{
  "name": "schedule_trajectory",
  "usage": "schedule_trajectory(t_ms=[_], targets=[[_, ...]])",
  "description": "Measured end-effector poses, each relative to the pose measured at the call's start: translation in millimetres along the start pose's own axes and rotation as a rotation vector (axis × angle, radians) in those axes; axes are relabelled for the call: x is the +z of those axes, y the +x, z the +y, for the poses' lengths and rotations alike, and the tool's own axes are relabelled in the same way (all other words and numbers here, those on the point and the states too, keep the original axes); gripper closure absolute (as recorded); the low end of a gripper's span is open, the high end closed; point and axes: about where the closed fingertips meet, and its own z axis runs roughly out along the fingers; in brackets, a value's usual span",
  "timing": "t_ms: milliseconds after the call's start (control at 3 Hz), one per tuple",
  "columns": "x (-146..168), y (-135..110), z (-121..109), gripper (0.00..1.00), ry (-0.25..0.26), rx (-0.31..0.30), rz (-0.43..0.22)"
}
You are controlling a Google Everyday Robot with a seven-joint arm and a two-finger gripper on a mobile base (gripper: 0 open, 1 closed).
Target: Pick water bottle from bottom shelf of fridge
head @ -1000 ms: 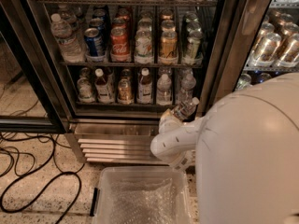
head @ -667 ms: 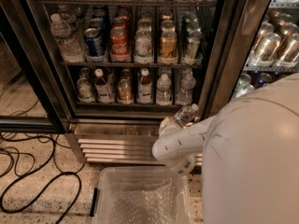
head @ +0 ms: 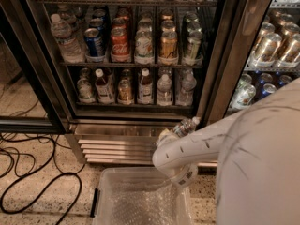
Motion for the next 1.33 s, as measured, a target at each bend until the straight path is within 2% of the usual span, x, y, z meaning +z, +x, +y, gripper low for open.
schedule_trajectory(t_ms=[333, 1000, 1333], targets=[[-35, 51, -31, 1.0, 0.083, 0.118, 0.151], [-36, 57, -32, 1.0, 0.09, 0.123, 0.166], [-46, 66, -49, 1.0, 0.114, 0.186, 0.227]])
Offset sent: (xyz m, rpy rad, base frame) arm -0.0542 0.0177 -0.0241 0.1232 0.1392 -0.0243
